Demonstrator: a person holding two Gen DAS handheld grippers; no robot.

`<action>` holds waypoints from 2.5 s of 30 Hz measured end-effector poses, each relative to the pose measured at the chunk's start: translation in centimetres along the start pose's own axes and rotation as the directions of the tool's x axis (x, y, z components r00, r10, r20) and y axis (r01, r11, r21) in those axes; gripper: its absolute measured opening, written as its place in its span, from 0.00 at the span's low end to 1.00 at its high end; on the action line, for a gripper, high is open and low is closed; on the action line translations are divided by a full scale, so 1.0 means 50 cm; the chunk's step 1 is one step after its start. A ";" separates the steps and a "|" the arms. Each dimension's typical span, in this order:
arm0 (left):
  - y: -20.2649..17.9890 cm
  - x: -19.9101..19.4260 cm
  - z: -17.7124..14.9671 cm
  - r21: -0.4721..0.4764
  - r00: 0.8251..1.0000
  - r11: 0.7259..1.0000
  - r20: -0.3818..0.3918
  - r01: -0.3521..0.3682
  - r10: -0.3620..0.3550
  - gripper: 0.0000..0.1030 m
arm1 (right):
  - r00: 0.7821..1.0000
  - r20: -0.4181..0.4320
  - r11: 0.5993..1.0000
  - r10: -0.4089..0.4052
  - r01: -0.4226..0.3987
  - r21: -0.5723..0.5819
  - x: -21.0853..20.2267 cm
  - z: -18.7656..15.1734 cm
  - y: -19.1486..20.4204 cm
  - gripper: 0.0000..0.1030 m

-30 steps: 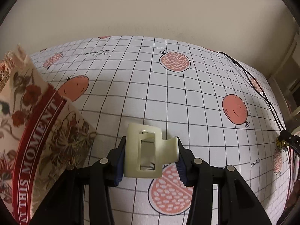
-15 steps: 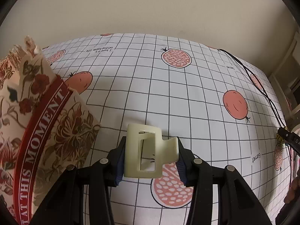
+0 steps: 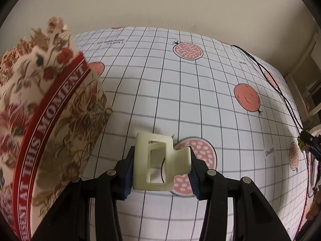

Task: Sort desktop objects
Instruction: 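Carry the cream clip with the left gripper while the right carries the block puzzle over the box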

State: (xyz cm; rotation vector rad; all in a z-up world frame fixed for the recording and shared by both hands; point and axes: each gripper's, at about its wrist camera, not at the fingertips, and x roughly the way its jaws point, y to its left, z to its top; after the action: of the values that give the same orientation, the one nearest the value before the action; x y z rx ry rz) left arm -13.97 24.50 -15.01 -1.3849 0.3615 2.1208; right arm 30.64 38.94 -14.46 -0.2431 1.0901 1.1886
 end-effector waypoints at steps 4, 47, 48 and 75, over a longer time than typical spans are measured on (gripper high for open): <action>-0.001 -0.027 -0.012 -0.004 1.000 1.000 0.006 0.009 -0.009 0.47 | 0.999 0.014 0.999 0.037 -0.038 0.003 -0.041 -0.009 0.026 0.45; 0.254 -0.429 -0.024 -0.243 0.934 0.962 0.355 0.127 -0.034 0.47 | 0.869 0.104 0.863 0.484 -0.454 -0.221 -0.383 -0.146 0.441 0.45; 0.268 -0.430 -0.026 -0.259 0.934 0.957 0.356 0.129 -0.030 0.47 | 0.868 0.098 0.860 0.487 -0.457 -0.227 -0.382 -0.150 0.449 0.45; 0.504 -0.420 -0.086 -0.508 0.942 0.849 0.334 0.143 0.041 0.47 | 0.849 -0.104 0.758 0.518 -0.512 -0.404 -0.336 -0.285 0.667 0.45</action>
State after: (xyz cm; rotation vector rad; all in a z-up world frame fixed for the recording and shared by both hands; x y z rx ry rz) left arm -19.58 -4.47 0.01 -1.2442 -0.4287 2.4611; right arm -4.41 32.81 3.76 -0.2701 0.8993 1.9308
